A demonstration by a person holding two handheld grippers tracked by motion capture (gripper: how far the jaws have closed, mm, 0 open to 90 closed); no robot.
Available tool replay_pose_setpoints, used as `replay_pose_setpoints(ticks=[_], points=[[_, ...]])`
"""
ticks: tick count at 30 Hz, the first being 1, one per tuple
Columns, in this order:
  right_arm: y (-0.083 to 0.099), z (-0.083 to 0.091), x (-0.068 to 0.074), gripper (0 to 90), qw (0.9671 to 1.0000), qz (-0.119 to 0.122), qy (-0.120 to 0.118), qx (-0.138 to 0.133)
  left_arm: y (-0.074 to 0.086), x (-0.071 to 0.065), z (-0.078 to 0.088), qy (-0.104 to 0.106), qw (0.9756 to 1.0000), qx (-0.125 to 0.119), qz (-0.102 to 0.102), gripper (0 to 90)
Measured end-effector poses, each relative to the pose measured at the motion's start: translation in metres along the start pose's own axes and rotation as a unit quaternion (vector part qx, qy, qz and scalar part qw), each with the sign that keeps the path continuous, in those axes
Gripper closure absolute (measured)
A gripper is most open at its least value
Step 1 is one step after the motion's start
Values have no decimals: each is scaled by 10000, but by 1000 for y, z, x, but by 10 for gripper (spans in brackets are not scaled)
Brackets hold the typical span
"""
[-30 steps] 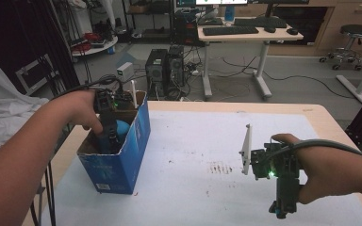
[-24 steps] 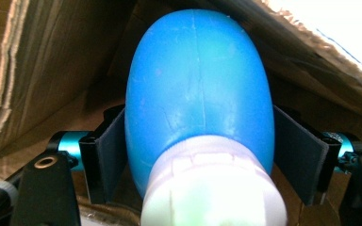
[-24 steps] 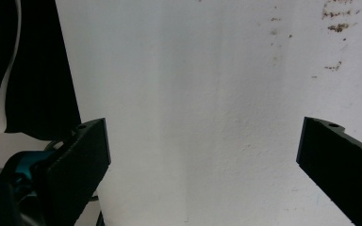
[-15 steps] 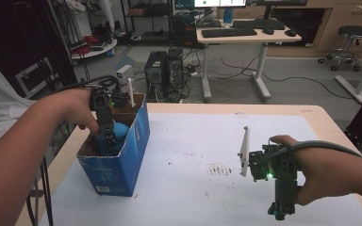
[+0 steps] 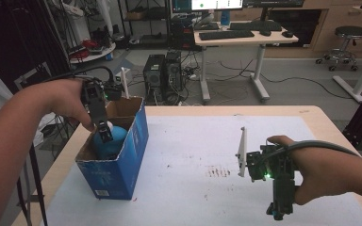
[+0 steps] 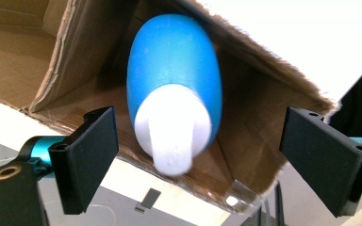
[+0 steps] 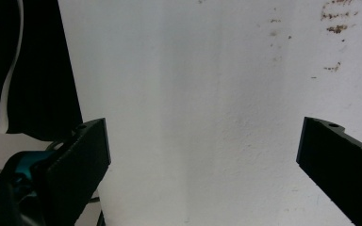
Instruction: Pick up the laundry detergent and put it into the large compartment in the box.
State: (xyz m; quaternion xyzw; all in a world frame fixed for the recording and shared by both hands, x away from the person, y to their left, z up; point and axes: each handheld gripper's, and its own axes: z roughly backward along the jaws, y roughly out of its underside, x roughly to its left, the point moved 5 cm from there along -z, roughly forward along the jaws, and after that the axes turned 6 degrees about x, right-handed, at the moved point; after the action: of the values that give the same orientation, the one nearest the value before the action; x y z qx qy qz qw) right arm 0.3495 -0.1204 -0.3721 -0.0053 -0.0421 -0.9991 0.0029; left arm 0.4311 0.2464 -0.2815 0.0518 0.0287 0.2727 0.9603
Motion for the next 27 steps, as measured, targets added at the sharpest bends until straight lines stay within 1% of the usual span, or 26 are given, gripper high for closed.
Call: replay_pose_setpoints(ticks=[1, 2, 3, 5, 6, 10, 12, 14, 16, 17, 19, 20, 21, 23, 25, 27], points=[[0, 0, 0, 24, 10000, 0, 0, 0, 0, 0, 0, 0, 10000, 0, 0, 108], [0, 0, 0, 24, 10000, 27, 1, -9, 0, -2, 4, -27, 10000, 29, 5, 108], [-1, 0, 0, 24, 10000, 10, 6, -16, 0, -3, 6, -36, 10000, 34, -44, 89], [-1, 0, 0, 24, 10000, 12, 0, -17, -1, -5, 11, -51, 10000, 8, -75, 76], [-1, 0, 0, 24, 10000, 22, 0, -16, -2, -7, 13, -66, 9999, 4, -138, 60], [0, 2, -2, 24, 10000, -12, -15, -24, -10, -17, 23, -71, 9994, -49, -336, 50], [0, 3, -2, 24, 10000, -31, -7, -29, -15, -23, 27, -68, 9991, -38, -421, 49], [0, 3, -2, 24, 10000, -51, -13, -29, -19, -28, 29, -117, 9984, 4, -549, 49], [0, 4, -2, 24, 10000, -44, -10, -36, -24, -32, 31, -139, 9979, 14, -629, 48], [0, 3, -2, 24, 10000, -22, -9, -35, -26, -34, 31, -188, 9977, 17, -648, 18], [0, 3, -2, 24, 10000, -4, -13, -39, -31, -38, 33, -171, 9971, 39, -746, 16], [0, 3, -2, 24, 10000, -4, -13, -39, -31, -38, 33, -171, 9971, 39, -746, 16], [0, 4, -2, 24, 10000, -19, -22, -28, -36, -42, 32, -167, 9964, 25, -830, 16], [1, 4, -2, 24, 10000, -19, 0, -56, -42, -45, 30, -163, 9955, 59, -927, 16], [1, 4, -3, 24, 10000, -33, 2, -65, -49, -48, 26, -258, 9946, 61, -1007, 16], [2, 5, -3, 24, 10000, -67, -11, -54, -57, -52, 22, -285, 9931, 55, -1132, 16]])
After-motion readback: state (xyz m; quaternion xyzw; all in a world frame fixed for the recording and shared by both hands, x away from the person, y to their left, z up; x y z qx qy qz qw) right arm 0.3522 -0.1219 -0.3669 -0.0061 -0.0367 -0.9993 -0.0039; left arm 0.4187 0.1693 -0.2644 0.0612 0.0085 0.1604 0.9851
